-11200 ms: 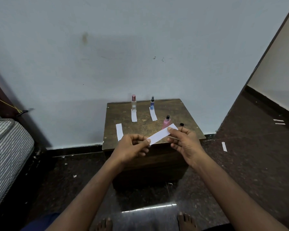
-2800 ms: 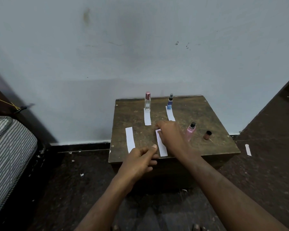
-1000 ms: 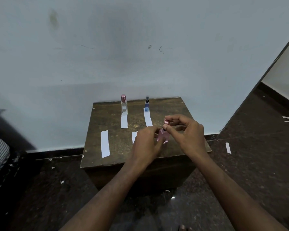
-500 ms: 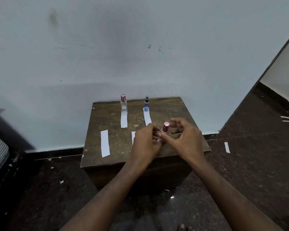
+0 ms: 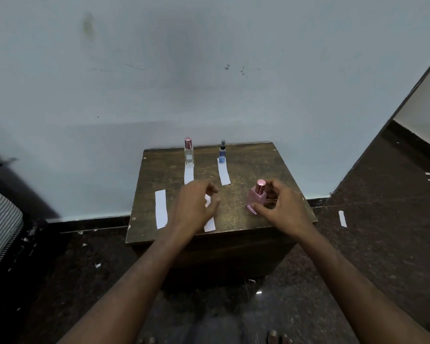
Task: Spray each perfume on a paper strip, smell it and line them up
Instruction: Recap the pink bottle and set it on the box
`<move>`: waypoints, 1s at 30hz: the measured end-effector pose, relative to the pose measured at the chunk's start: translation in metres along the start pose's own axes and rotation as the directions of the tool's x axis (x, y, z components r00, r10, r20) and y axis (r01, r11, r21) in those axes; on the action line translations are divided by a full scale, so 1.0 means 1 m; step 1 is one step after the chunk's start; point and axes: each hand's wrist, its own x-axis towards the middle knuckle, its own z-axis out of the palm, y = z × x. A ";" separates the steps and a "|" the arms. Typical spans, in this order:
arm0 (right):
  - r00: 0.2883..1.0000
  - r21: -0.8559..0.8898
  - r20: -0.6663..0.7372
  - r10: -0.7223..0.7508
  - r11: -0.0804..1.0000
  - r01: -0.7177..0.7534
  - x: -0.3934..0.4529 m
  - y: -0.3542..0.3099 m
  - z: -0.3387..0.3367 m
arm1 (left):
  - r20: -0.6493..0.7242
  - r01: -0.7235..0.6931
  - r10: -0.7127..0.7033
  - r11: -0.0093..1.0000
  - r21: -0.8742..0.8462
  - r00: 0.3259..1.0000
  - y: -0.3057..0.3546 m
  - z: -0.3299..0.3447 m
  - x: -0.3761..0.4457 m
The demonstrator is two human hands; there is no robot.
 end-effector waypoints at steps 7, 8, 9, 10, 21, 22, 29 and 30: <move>0.997 -0.038 0.076 0.008 0.999 -0.006 0.001 0.007 -0.005 | 0.143 0.064 -0.082 0.990 0.124 0.986 -0.032 -0.017 -0.007; 0.997 -0.045 0.079 0.011 0.999 -0.007 0.002 0.008 -0.005 | 0.158 0.053 -0.075 0.989 0.136 0.985 -0.033 -0.017 -0.008; 0.996 -0.048 0.084 0.015 0.999 -0.011 0.004 0.009 -0.005 | 0.176 0.046 -0.073 0.987 0.154 0.982 -0.033 -0.018 -0.010; 0.996 -0.052 0.086 0.021 0.999 -0.016 0.004 0.009 -0.004 | 0.192 0.039 -0.073 0.984 0.175 0.979 -0.032 -0.018 -0.012; 0.994 -0.039 0.059 0.086 0.996 -0.084 0.004 0.011 -0.005 | 0.166 -0.014 -0.030 0.966 0.259 0.986 -0.022 -0.014 -0.023; 0.995 -0.016 0.034 0.091 0.996 -0.091 0.003 0.010 -0.006 | 0.161 -0.027 -0.015 0.967 0.255 0.987 -0.020 -0.011 -0.025; 0.979 0.151 -0.079 0.190 0.973 -0.176 0.005 0.011 -0.017 | 0.188 -0.147 0.098 0.953 0.266 0.977 0.011 0.018 -0.032; 0.978 0.147 -0.078 0.195 0.972 -0.182 0.005 0.013 -0.017 | 0.180 -0.151 0.105 0.952 0.266 0.978 0.015 0.022 -0.030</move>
